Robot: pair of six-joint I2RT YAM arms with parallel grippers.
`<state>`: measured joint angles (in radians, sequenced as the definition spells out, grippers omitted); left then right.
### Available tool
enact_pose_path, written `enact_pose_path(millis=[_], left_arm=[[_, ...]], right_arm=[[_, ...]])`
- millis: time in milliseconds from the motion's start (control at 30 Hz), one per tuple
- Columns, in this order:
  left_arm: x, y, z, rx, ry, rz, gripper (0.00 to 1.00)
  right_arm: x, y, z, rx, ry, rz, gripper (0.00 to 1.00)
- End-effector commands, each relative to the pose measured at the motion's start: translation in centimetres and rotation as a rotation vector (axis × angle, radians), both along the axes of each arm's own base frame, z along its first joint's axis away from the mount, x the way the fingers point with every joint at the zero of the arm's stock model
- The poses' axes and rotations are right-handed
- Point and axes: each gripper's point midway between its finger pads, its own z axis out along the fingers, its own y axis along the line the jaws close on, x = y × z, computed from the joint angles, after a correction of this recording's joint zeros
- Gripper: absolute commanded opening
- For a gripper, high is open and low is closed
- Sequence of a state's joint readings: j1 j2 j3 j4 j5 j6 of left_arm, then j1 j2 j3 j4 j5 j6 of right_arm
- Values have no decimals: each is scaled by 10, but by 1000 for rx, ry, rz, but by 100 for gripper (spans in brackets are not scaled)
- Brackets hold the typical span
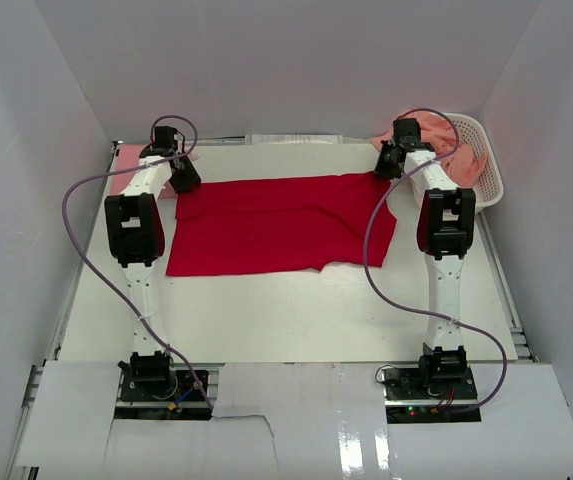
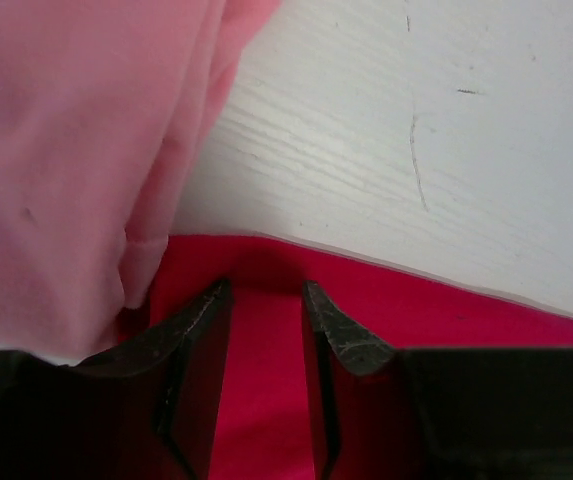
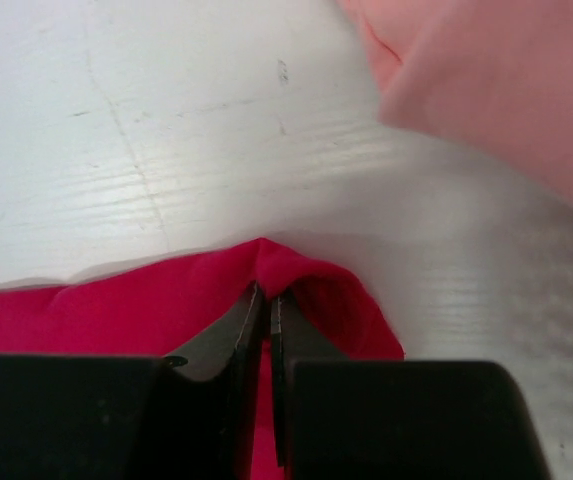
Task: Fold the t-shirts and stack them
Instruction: Fold the flattened tshirt in 1/3 of the way
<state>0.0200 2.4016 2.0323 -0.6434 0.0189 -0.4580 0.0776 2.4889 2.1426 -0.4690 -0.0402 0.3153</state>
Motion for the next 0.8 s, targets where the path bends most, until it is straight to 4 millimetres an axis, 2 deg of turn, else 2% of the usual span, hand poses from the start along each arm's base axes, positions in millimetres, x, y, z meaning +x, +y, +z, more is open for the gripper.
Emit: enact_pose_path(millis=[0, 33, 67, 100, 133, 167, 200, 233, 267, 333, 367, 433, 467, 500, 533, 567, 600, 633, 667, 700, 733, 767], left_arm=[[-16, -3, -12, -59, 83, -5, 46], [-16, -6, -4, -58, 68, -8, 48], [-15, -7, 5, -50, 53, -8, 49], [-11, -9, 17, -47, 27, -10, 51], [-8, -11, 39, -53, -14, -14, 56], [-5, -14, 53, -65, -40, -18, 66], [-1, -16, 71, -79, -78, -22, 70], [-1, -20, 98, -98, -125, -33, 73], [0, -31, 115, -102, -158, -54, 75], [-2, -51, 151, -103, -225, -92, 76], [-7, -54, 184, -100, -286, -105, 76], [-19, -77, 210, -120, -332, -171, 75], [-29, -86, 234, -123, -375, -207, 75], [-40, -106, 227, -136, -357, -254, 74], [-48, -119, 227, -149, -351, -290, 74], [-56, -130, 227, -155, -347, -323, 74], [-68, -153, 229, -169, -352, -378, 74], [-78, -164, 211, -178, -309, -405, 74], [-84, -173, 205, -180, -300, -428, 74], [-90, -192, 206, -188, -326, -474, 74], [-99, -200, 187, -195, -291, -494, 74], [-104, -208, 181, -207, -283, -514, 74]], right_arm=[[16, 8, 29, 75, -63, 24, 8], [19, 11, 40, 90, -95, 38, 11], [20, 18, 60, 122, -132, 68, 13], [21, 21, 71, 137, -159, 82, 32], [21, 24, 81, 149, -185, 99, 46], [20, 27, 100, 156, -233, 110, 57], [19, 28, 110, 157, -259, 118, 70], [18, 30, 119, 156, -283, 129, 71], [14, 29, 138, 149, -322, 137, 72], [8, 29, 157, 142, -354, 147, 73], [-3, 29, 174, 131, -378, 155, 73], [-19, 28, 186, 127, -381, 160, 73], [-33, 29, 208, 132, -405, 167, 73], [-52, 29, 189, 138, -339, 170, 73], [-70, 30, 209, 145, -363, 179, 73], [-84, 30, 203, 150, -344, 178, 73], [-109, 30, 168, 161, -264, 169, 73], [-128, 29, 181, 164, -290, 169, 73], [-141, 25, 171, 155, -266, 148, 73], [-155, 23, 161, 159, -243, 138, 73], [-180, 22, 145, 165, -216, 139, 73], [-192, 21, 135, 169, -197, 128, 73]])
